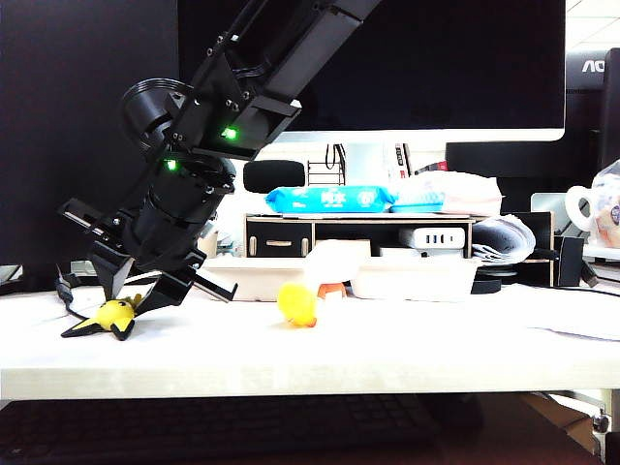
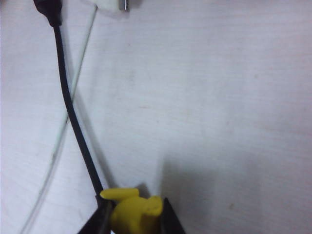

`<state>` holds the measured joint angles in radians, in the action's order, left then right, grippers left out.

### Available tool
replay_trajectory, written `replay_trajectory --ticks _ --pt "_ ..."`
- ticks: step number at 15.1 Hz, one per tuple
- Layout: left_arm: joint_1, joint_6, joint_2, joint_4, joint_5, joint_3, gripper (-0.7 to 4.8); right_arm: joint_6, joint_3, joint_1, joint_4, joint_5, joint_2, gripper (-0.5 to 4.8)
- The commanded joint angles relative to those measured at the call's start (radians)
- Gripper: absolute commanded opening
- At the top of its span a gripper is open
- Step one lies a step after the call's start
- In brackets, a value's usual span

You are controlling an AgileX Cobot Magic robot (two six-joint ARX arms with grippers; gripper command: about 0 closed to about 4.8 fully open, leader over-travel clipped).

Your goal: Put the dolls with similar colors into the same paper box, while dolls with different colors go into separate paper boxes.

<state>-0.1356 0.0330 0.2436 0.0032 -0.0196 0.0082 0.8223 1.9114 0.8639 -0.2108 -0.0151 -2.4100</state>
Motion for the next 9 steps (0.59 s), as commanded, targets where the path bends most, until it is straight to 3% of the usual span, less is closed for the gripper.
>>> replay_trajectory --ticks 1,5,8,9 --pt "0.0 0.004 0.0 0.01 -0.003 0.001 -0.05 -0.003 0.002 -0.002 -0.001 -0.004 -0.004 0.24" --pt "0.0 0.004 0.0 0.01 -0.003 0.001 -0.05 0.005 0.002 -0.014 0.015 0.038 -0.001 0.08" --pt "0.0 0.004 -0.005 0.01 -0.003 0.001 -0.05 0.043 0.02 -0.053 0.098 0.203 0.004 0.08" --pt "0.0 0.004 -0.008 0.011 -0.003 0.001 -0.05 0.042 0.03 -0.059 0.105 0.205 0.004 0.08"
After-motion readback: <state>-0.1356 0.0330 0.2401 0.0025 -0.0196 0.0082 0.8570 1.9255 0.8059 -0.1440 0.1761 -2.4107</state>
